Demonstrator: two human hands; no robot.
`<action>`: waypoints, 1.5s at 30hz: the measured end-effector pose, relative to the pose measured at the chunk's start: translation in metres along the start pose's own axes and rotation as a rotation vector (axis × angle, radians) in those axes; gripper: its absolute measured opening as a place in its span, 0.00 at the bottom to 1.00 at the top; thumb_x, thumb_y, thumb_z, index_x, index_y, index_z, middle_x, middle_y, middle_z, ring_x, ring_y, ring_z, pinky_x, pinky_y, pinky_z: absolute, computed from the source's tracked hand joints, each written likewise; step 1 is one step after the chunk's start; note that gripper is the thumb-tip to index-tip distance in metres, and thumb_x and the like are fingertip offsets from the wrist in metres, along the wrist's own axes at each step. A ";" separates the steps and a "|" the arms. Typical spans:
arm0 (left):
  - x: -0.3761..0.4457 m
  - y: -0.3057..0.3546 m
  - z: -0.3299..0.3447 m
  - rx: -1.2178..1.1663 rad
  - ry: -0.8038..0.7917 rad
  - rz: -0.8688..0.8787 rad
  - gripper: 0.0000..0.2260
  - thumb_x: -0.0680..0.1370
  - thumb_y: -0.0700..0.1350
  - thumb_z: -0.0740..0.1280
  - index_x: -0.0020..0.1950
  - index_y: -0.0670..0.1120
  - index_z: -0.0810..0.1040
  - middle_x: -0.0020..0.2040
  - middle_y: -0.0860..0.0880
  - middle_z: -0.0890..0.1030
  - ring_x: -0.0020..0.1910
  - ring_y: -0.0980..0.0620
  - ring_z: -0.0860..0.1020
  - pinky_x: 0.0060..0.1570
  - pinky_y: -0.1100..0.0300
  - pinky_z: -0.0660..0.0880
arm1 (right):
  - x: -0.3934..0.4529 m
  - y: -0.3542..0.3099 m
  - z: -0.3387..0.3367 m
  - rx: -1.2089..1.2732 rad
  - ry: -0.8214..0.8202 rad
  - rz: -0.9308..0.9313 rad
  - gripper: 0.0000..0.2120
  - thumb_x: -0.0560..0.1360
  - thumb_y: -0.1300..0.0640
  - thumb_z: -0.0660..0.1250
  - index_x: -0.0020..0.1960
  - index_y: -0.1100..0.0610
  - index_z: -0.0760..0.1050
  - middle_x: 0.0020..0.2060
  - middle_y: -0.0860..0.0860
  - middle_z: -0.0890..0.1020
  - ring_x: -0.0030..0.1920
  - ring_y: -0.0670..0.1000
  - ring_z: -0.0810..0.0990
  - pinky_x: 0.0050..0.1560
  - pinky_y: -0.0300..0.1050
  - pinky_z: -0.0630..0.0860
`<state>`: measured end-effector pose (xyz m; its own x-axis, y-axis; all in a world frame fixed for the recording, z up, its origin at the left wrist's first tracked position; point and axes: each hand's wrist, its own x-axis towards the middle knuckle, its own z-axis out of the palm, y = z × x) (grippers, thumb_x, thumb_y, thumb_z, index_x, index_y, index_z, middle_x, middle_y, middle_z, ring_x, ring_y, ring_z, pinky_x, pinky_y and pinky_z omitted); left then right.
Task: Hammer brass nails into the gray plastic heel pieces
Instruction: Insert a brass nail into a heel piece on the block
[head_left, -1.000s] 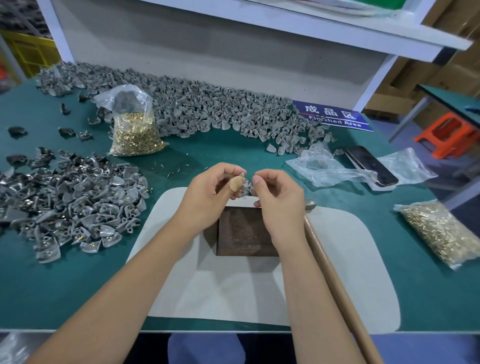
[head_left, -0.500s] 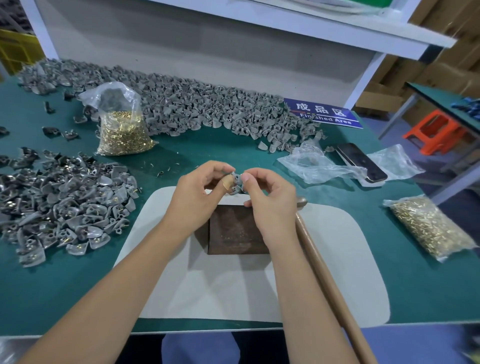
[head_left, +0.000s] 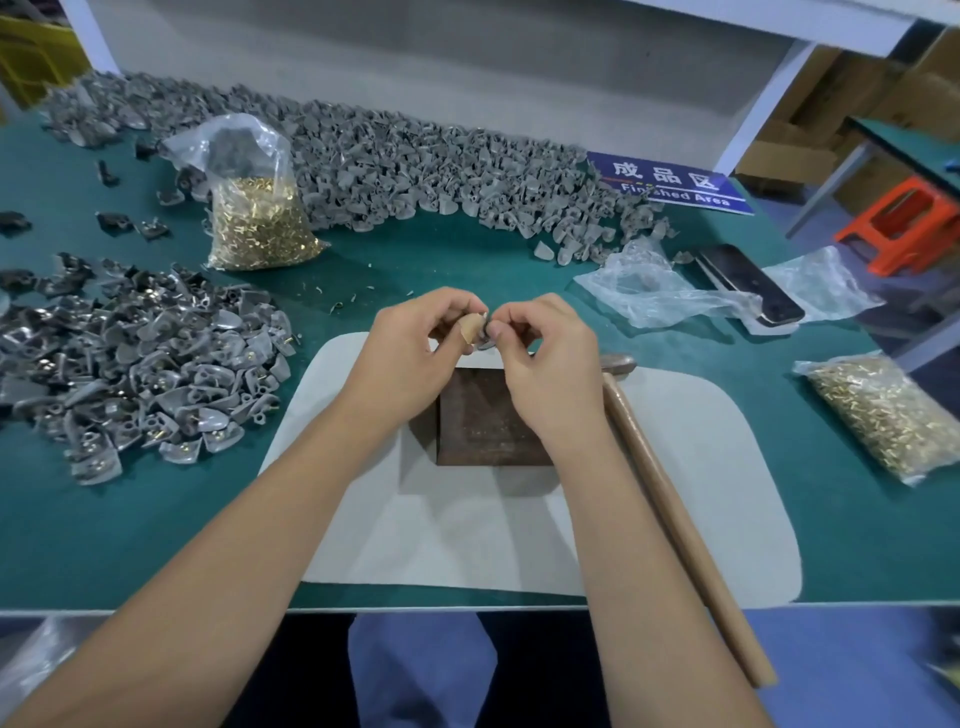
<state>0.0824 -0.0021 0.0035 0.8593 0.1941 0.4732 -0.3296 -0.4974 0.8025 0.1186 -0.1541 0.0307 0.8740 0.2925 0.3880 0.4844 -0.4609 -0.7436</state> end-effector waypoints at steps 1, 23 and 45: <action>0.000 -0.001 -0.002 0.020 -0.017 0.011 0.05 0.81 0.39 0.68 0.52 0.47 0.82 0.42 0.53 0.84 0.40 0.53 0.83 0.44 0.64 0.78 | 0.000 0.000 0.000 -0.020 -0.012 -0.013 0.06 0.76 0.66 0.71 0.43 0.58 0.83 0.41 0.51 0.78 0.40 0.43 0.75 0.44 0.29 0.67; 0.003 -0.010 -0.002 -0.078 -0.024 -0.014 0.09 0.81 0.40 0.67 0.51 0.56 0.80 0.42 0.54 0.84 0.39 0.53 0.83 0.44 0.63 0.78 | 0.004 0.007 0.004 0.113 -0.038 0.130 0.03 0.77 0.58 0.73 0.47 0.54 0.86 0.44 0.48 0.86 0.47 0.47 0.83 0.52 0.45 0.79; -0.049 0.032 -0.006 0.198 -0.083 -0.087 0.02 0.79 0.46 0.72 0.50 0.53 0.83 0.49 0.59 0.82 0.55 0.57 0.74 0.57 0.71 0.64 | -0.047 0.008 -0.064 -0.193 0.087 0.252 0.05 0.80 0.55 0.68 0.51 0.49 0.83 0.47 0.47 0.85 0.49 0.50 0.81 0.51 0.45 0.77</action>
<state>0.0272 -0.0227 0.0080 0.9130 0.1771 0.3674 -0.1769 -0.6397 0.7480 0.0837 -0.2248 0.0411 0.9633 0.0805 0.2560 0.2437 -0.6622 -0.7086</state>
